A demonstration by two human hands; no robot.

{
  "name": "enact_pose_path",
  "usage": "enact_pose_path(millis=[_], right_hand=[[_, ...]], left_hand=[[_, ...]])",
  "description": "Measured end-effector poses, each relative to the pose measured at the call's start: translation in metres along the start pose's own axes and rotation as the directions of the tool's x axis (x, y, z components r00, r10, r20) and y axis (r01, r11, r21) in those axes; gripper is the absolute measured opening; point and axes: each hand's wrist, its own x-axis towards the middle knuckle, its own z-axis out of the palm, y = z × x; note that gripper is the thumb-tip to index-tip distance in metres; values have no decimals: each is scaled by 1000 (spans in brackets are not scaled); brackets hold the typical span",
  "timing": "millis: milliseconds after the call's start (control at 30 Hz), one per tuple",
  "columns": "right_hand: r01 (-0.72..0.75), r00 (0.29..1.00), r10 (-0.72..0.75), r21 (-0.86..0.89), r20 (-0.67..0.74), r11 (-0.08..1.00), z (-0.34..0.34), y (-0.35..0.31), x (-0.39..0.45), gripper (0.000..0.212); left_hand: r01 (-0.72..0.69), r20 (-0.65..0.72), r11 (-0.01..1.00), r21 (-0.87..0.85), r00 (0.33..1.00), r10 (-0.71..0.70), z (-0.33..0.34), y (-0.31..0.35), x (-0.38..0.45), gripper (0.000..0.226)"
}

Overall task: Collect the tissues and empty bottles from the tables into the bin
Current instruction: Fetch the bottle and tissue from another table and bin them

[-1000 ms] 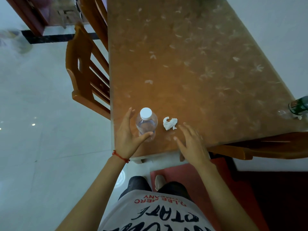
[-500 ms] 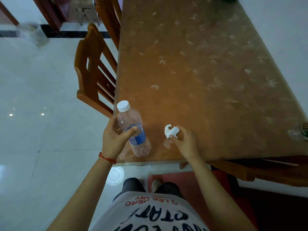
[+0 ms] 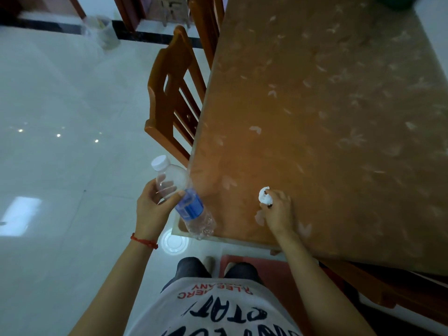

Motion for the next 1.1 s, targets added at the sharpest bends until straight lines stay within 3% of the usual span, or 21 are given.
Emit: enact_pose_path(millis=[233,500,667,1100], right_hand=[[-20,1000,19,123,11,992,-2,-5,6,29],[-175,984,130,475,126,863,-2,-27,0,30],[-170,976,61,564,208,808,1,-46,-4,28],[11,924,-216,542,316,841,31,-137,-39,26]], left_hand=[[33,-34,999,11,999,-33,1,-2,-4,45],[67,-98,998,-9,993,-68,-3,-4,-17,40],[88,-166,994,-60,981,-97,-15,-11,-32,37],[104,-354,976,-193,920,-168,-88,-49,-61,44]])
